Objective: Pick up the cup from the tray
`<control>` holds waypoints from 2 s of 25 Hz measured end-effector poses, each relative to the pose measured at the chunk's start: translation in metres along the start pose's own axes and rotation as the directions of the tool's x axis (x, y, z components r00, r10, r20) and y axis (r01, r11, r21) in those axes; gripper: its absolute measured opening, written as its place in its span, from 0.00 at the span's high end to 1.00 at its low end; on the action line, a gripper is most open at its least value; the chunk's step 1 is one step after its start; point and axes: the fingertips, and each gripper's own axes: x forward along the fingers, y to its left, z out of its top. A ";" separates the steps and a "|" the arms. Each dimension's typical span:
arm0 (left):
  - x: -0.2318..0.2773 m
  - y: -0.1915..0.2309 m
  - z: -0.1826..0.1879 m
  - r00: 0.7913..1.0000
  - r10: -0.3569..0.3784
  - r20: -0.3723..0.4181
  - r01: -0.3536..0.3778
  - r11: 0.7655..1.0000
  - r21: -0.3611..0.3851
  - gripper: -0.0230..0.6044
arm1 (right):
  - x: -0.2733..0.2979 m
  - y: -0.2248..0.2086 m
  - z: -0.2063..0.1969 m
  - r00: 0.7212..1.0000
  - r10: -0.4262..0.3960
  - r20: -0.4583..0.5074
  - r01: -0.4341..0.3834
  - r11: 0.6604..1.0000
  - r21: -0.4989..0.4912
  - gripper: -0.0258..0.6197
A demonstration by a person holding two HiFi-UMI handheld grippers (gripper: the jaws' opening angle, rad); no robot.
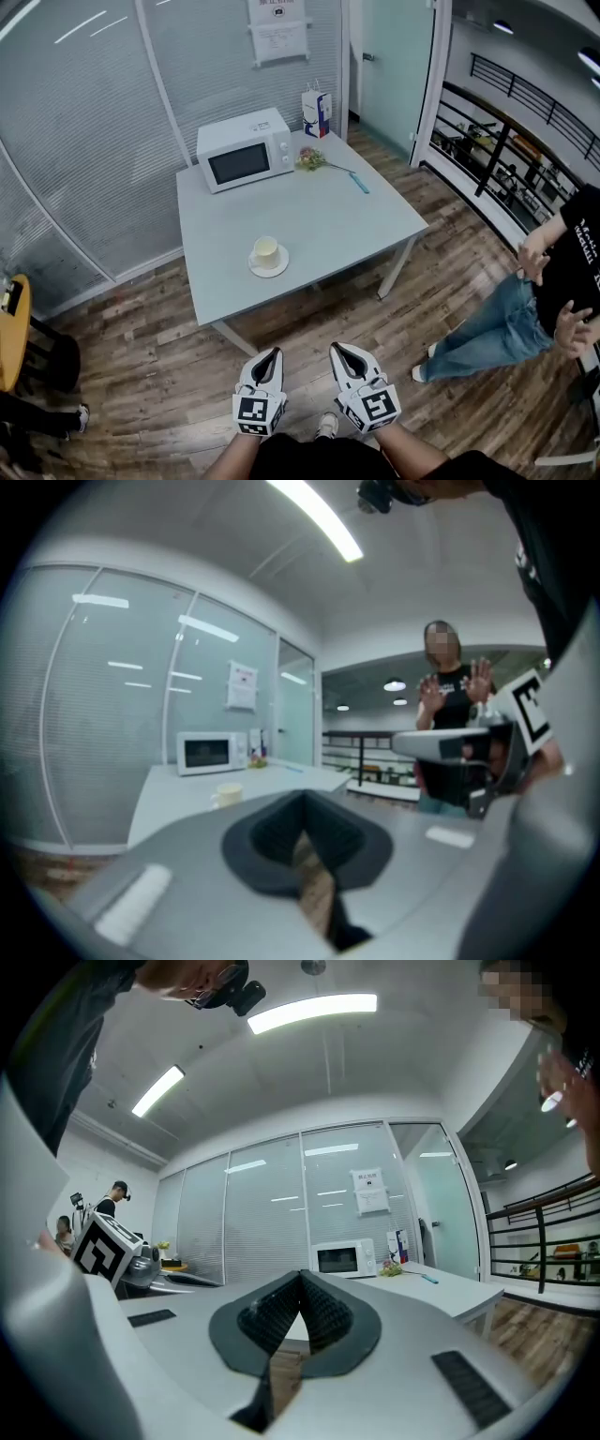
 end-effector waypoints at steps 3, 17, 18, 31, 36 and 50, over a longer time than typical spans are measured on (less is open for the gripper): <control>0.006 0.005 -0.001 1.000 0.018 -0.010 -0.018 1.000 0.005 0.96 | 0.010 -0.006 -0.002 1.000 0.012 0.002 -0.012 1.000 0.012 0.96; 0.075 0.067 0.003 1.000 0.027 -0.005 -0.027 0.999 -0.021 0.96 | 0.102 -0.032 -0.001 0.999 0.033 -0.013 -0.033 0.999 -0.006 0.96; 0.082 0.073 0.004 1.000 0.023 -0.005 -0.023 0.999 -0.024 0.96 | 0.112 -0.033 0.000 0.999 0.033 -0.016 -0.033 0.999 -0.012 0.96; 0.145 0.155 0.013 0.999 -0.030 0.016 0.031 0.999 -0.038 0.96 | 0.217 -0.037 0.007 0.998 0.003 -0.060 -0.008 0.997 -0.071 0.96; 0.158 0.166 0.013 0.999 -0.042 0.018 0.042 0.998 -0.045 0.96 | 0.234 -0.043 0.006 0.998 -0.016 -0.065 0.011 0.997 -0.077 0.96; 0.216 0.175 -0.017 0.996 0.058 -0.066 -0.063 0.995 -0.075 0.96 | 0.288 -0.090 -0.023 0.986 0.101 -0.134 -0.108 0.993 -0.047 0.96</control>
